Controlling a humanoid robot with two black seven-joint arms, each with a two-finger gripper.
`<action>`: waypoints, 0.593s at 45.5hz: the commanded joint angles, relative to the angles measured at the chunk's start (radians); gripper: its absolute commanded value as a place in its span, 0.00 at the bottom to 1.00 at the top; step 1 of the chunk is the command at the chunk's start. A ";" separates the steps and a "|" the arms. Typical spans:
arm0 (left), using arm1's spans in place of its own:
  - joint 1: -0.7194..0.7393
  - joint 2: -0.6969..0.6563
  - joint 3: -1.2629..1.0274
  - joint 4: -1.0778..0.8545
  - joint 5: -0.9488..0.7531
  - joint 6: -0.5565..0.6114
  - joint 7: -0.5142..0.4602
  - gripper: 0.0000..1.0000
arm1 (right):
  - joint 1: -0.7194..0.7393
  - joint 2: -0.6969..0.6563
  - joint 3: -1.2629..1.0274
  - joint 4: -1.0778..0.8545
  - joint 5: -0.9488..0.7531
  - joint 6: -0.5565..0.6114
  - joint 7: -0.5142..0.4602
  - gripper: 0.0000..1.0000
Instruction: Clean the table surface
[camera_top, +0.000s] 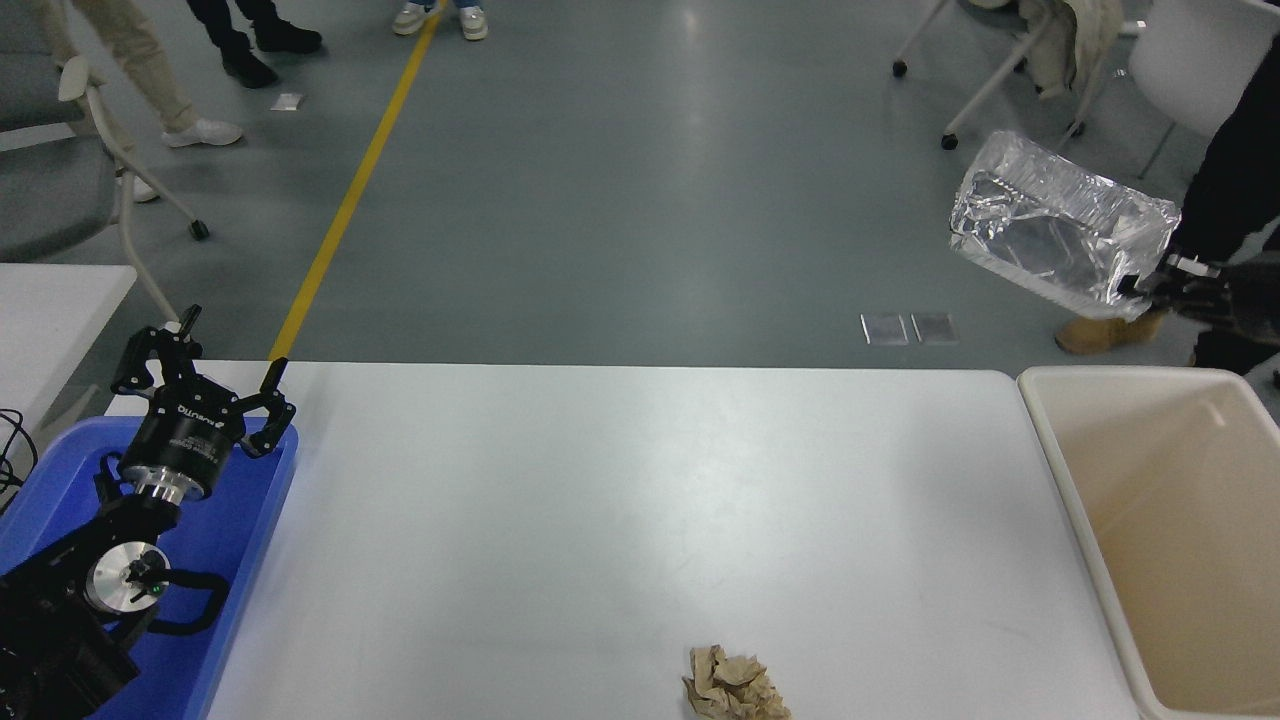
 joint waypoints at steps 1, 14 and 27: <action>0.000 0.001 0.000 0.000 0.000 0.000 0.000 1.00 | -0.117 -0.029 0.017 -0.108 0.034 -0.002 -0.001 0.00; 0.000 0.001 0.000 0.000 0.000 0.001 0.000 1.00 | -0.253 -0.030 0.119 -0.233 0.032 -0.004 -0.014 0.00; 0.000 0.001 0.000 0.000 0.000 0.000 0.000 1.00 | -0.367 -0.023 0.185 -0.299 0.032 -0.019 -0.043 0.00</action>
